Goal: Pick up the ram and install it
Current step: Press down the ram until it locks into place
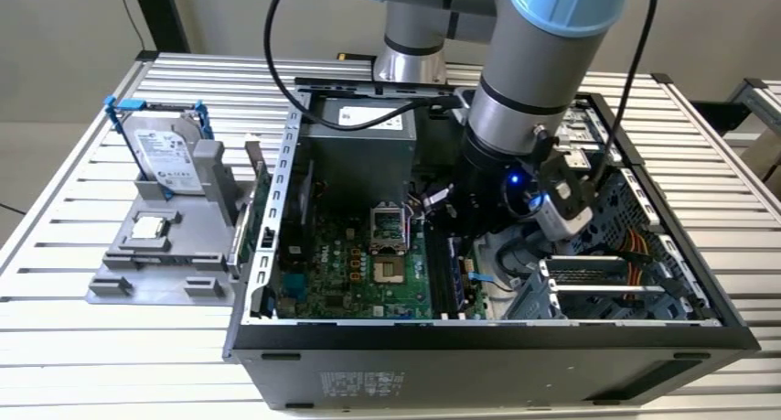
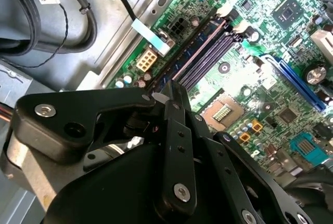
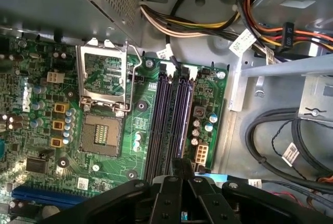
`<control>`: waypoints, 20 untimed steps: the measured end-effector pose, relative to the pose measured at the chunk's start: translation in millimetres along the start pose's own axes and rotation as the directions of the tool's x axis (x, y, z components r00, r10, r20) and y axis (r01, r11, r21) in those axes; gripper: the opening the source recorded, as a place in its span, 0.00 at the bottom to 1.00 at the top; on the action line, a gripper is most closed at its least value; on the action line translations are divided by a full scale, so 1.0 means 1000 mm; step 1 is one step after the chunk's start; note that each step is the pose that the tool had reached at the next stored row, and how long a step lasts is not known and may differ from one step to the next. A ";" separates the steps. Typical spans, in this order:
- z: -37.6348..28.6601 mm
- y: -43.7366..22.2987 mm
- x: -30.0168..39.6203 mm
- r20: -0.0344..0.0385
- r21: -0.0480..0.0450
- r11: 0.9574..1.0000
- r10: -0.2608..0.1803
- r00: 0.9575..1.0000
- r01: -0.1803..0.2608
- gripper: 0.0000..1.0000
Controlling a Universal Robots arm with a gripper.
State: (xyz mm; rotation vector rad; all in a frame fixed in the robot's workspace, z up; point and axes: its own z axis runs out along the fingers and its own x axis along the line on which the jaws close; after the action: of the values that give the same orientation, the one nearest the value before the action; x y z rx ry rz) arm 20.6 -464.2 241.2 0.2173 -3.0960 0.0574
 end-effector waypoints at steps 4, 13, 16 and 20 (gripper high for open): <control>-0.0001 0.0007 -0.0001 0.001 0.001 1.000 -0.026 1.000 0.026 0.00; -0.0001 0.0009 -0.0002 0.003 0.004 0.995 -0.101 0.995 0.101 0.00; -0.0001 0.0009 -0.0002 0.004 0.005 0.992 -0.130 0.992 0.130 0.00; -0.0001 0.0010 -0.0002 0.004 0.007 0.985 -0.171 0.985 0.171 0.00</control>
State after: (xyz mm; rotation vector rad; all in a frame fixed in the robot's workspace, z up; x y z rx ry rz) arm 20.7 -463.1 241.2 0.4825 -3.0679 0.0617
